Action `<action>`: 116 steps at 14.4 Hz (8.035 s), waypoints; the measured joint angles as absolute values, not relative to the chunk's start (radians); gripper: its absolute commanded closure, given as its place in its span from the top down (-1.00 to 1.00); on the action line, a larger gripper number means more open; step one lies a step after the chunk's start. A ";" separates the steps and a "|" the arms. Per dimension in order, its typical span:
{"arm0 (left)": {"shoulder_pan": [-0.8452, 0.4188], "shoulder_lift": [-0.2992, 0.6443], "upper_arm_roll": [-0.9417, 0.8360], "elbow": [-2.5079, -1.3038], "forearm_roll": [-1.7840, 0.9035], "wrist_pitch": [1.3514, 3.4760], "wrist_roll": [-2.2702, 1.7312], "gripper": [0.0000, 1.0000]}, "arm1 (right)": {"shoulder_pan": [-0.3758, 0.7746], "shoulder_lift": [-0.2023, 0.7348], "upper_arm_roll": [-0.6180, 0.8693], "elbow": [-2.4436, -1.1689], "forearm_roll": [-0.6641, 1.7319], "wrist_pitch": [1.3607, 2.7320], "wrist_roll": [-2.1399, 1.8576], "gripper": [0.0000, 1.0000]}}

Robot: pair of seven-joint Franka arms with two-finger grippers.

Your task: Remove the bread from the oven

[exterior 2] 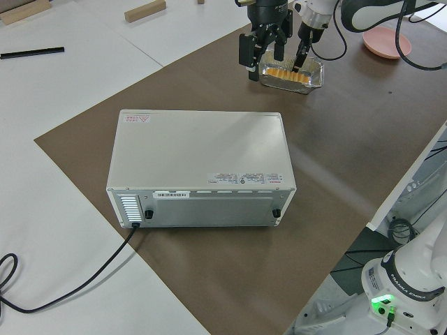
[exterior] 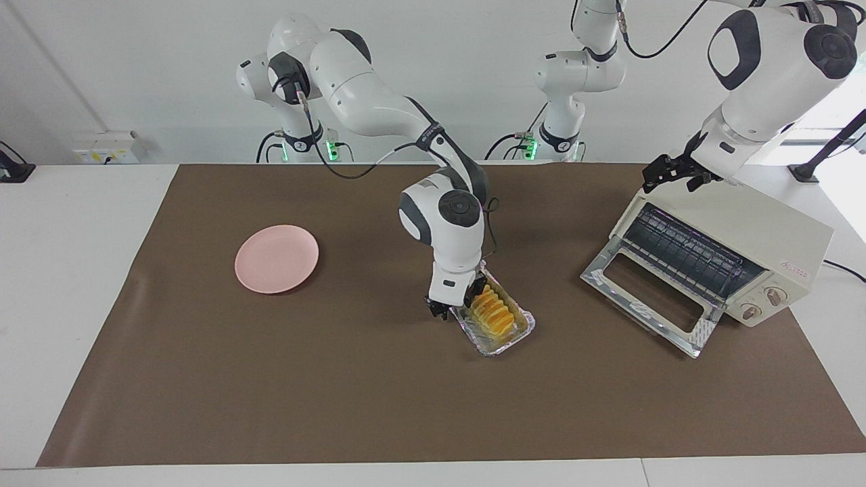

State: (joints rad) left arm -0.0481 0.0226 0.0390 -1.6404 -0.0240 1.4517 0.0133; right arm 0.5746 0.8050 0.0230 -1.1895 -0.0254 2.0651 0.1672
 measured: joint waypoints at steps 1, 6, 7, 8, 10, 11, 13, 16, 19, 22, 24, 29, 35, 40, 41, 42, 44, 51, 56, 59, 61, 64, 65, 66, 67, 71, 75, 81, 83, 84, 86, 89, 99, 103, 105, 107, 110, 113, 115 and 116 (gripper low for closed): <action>-0.048 0.022 0.040 -1.640 -0.024 1.452 0.013 1.00 | 0.574 0.805 0.022 -1.186 -0.025 2.065 0.168 -1.00; -0.047 0.022 0.044 -1.640 -0.024 1.452 0.013 1.00 | 0.571 0.803 0.017 -1.170 -0.025 2.032 0.170 -1.00; -0.047 0.022 0.044 -1.640 -0.024 1.452 0.013 1.00 | 0.568 0.796 0.014 -1.163 -0.024 2.001 0.173 -1.00; -0.047 0.022 0.044 -1.640 -0.024 1.453 0.013 1.00 | 0.560 0.784 0.009 -1.156 -0.021 1.958 0.178 -1.00; -0.047 0.022 0.044 -1.640 -0.024 1.453 0.013 1.00 | 0.509 0.741 0.002 -1.146 -0.018 1.881 0.186 -1.00; -0.047 0.022 0.044 -1.640 -0.024 1.453 0.013 1.00 | 0.467 0.718 0.002 -1.143 -0.017 1.863 0.186 -1.00; -0.047 0.022 0.044 -1.640 -0.024 1.453 0.013 1.00 | 0.371 0.690 0.003 -1.132 -0.013 1.848 0.186 -1.00; -0.047 0.022 0.044 -1.640 -0.024 1.453 0.013 1.00 | 0.231 0.688 0.003 -1.126 -0.011 1.850 0.094 -1.00; -0.047 0.022 0.044 -1.640 -0.024 1.453 0.013 1.00 | 0.085 0.697 0.003 -1.130 -0.005 1.896 -0.083 -1.00; -0.047 0.022 0.044 -1.640 -0.024 1.453 0.013 1.00 | -0.004 0.709 0.005 -1.163 0.001 1.976 -0.128 -1.00; -0.047 0.022 0.044 -1.640 -0.024 1.453 0.013 1.00 | -0.017 0.716 0.006 -1.199 0.001 2.018 -0.128 -1.00; -0.047 0.022 0.044 -1.640 -0.024 1.453 0.013 1.00 | -0.025 0.715 0.004 -1.292 0.027 2.120 -0.128 1.00; -0.047 0.022 0.044 -1.640 -0.024 1.453 0.013 1.00 | -0.024 0.671 0.004 -1.312 -0.031 2.059 -0.178 1.00; -0.047 0.022 0.044 -1.640 -0.024 1.453 0.013 1.00 | 0.046 0.641 0.009 -1.314 -0.059 2.066 -0.135 1.00; -0.047 0.022 0.044 -1.640 -0.024 1.453 0.013 1.00 | 0.056 0.641 0.009 -1.319 -0.068 2.076 -0.122 1.00; -0.047 0.022 0.044 -1.640 -0.024 1.453 0.013 1.00 | 0.060 0.642 0.009 -1.326 -0.072 2.094 -0.117 1.00; -0.047 0.022 0.044 -1.640 -0.024 1.453 0.013 1.00 | 0.058 0.649 0.007 -1.344 -0.074 2.126 -0.112 1.00; -0.047 0.022 0.044 -1.640 -0.024 1.453 0.013 1.00 | 0.065 0.685 0.007 -1.366 -0.082 2.201 -0.053 1.00; -0.047 0.022 0.044 -1.640 -0.024 1.453 0.013 1.00 | 0.066 0.693 0.007 -1.415 -0.083 2.279 -0.028 -0.06; -0.047 0.022 0.044 -1.640 -0.024 1.453 0.013 1.00 | 0.063 0.691 0.007 -1.415 -0.083 2.279 -0.024 -1.00; -0.047 0.022 0.044 -1.640 -0.024 1.453 0.013 1.00 | 0.061 0.690 0.007 -1.414 -0.083 2.279 -0.023 -1.00; -0.047 0.022 0.044 -1.640 -0.024 1.453 0.013 1.00 | 0.063 0.689 0.009 -1.414 -0.083 2.276 -0.023 -1.00; -0.047 0.022 0.044 -1.640 -0.024 1.453 0.013 1.00 | 0.064 0.688 0.009 -1.411 -0.083 2.270 -0.023 -1.00; -0.047 0.022 0.044 -1.640 -0.024 1.453 0.013 1.00 | 0.064 0.687 0.009 -1.406 -0.083 2.258 -0.023 -1.00; -0.047 0.022 0.044 -1.640 -0.024 1.453 0.013 1.00 | 0.064 0.685 0.009 -1.398 -0.083 2.237 -0.023 -1.00; -0.047 0.022 0.044 -1.640 -0.024 1.453 0.013 1.00 | 0.063 0.626 0.009 -1.379 -0.085 2.113 -0.024 -1.00; -0.047 0.022 0.044 -1.640 -0.024 1.453 0.013 1.00 | 0.062 0.481 0.009 -1.424 -0.080 1.949 -0.024 -1.00; -0.047 0.022 0.044 -1.640 -0.024 1.453 0.013 1.00 | 0.051 0.088 0.009 -1.894 -0.019 1.983 -0.024 -1.00; -0.047 0.022 0.044 -1.640 -0.024 1.453 0.013 1.00 | 0.037 -0.051 0.008 -2.140 -0.010 2.144 -0.024 -1.00; -0.047 0.022 0.044 -1.640 -0.024 1.454 0.013 1.00 | 0.032 -0.107 0.008 -2.257 -0.006 2.230 -0.024 -1.00; -0.047 0.022 0.044 -1.640 -0.024 1.453 0.013 1.00 | 0.031 -0.186 0.008 -2.456 -0.005 2.389 -0.024 -1.00; -0.047 0.022 0.044 -1.640 -0.024 1.454 0.013 1.00 | 0.031 -0.233 0.008 -2.614 -0.004 2.532 -0.024 -1.00; -0.047 0.022 0.044 -1.640 -0.024 1.454 0.013 1.00 | 0.031 -0.195 0.008 -2.556 -0.002 2.438 -0.024 1.00; -0.047 0.022 0.044 -1.640 -0.024 1.454 0.013 1.00 | 0.031 -0.189 0.007 -2.213 -0.001 2.046 -0.024 1.00; -0.047 0.022 0.044 -1.640 -0.024 1.454 0.013 1.00 | 0.031 -0.183 0.008 -2.093 0.000 1.941 -0.026 1.00; -0.047 0.022 0.044 -1.640 -0.024 1.454 0.013 1.00 | 0.032 -0.172 0.009 -1.988 0.000 1.825 -0.059 1.00; -0.047 0.022 0.044 -1.640 -0.024 1.454 0.013 1.00 | 0.030 -0.120 0.007 -1.801 0.000 1.624 -0.141 1.00; -0.047 0.022 0.044 -1.640 -0.024 1.454 0.013 1.00 | 0.011 -0.047 0.006 -1.649 0.000 1.520 -0.162 1.00; -0.047 0.022 0.044 -1.640 -0.024 1.454 0.013 1.00 | -0.019 -0.016 0.006 -1.610 0.000 1.511 -0.166 1.00; -0.047 0.022 0.044 -1.640 -0.024 1.454 0.013 1.00 | -0.032 -0.006 0.006 -1.604 0.000 1.511 -0.166 1.00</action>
State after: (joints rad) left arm -0.0470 0.0224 0.0442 -1.6404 -0.0240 1.4535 0.0133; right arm -0.0316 -0.0062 0.0058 -1.6036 0.0003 1.5114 -0.1665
